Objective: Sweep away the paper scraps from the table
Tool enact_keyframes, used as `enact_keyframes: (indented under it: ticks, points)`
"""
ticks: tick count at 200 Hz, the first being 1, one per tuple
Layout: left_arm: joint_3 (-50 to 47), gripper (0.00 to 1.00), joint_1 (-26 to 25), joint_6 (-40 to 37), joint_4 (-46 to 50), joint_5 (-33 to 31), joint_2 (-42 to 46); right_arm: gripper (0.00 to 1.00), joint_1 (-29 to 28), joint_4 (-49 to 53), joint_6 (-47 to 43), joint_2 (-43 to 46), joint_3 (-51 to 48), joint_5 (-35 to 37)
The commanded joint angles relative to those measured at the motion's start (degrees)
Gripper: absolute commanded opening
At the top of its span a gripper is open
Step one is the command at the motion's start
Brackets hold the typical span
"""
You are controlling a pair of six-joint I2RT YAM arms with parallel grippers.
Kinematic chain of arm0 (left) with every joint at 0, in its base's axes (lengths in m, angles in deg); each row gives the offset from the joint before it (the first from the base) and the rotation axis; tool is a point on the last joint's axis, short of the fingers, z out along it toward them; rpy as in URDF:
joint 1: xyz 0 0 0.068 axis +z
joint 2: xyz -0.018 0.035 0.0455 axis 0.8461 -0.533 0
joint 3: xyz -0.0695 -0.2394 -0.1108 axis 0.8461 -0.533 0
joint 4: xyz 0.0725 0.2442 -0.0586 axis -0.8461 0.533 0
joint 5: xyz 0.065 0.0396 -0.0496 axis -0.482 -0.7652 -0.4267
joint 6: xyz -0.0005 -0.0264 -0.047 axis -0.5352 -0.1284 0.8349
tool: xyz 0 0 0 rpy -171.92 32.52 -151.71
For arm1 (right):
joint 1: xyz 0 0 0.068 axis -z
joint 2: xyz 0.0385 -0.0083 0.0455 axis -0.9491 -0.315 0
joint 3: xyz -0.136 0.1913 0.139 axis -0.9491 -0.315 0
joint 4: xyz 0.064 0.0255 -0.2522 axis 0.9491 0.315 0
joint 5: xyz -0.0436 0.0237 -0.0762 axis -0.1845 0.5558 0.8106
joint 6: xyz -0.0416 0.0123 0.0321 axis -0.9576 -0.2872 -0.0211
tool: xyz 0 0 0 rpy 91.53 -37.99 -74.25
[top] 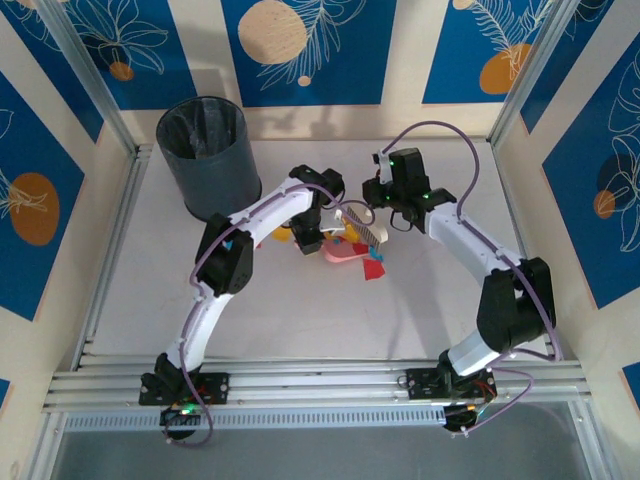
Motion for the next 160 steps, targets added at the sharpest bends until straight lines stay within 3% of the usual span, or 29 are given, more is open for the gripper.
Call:
enact_keyframes:
  ticks: [1,49,106,160]
  points:
    - [-3.5,0.00,-0.1,1.0,-3.0,0.3,5.0,0.00,-0.8,-1.4,0.6,3.8,0.2,2.0]
    - [-12.1,0.00,-0.2,2.1,-8.0,0.1,11.6,0.00,0.1,-1.8,1.9,7.1,-2.2,4.1]
    - [-22.7,0.00,-0.3,4.7,-10.9,1.2,18.2,0.00,0.6,0.2,4.0,8.3,-4.2,11.5]
    - [-34.4,0.00,-1.6,8.1,-14.3,2.6,26.3,0.00,1.6,1.2,5.7,10.1,-7.5,12.9]
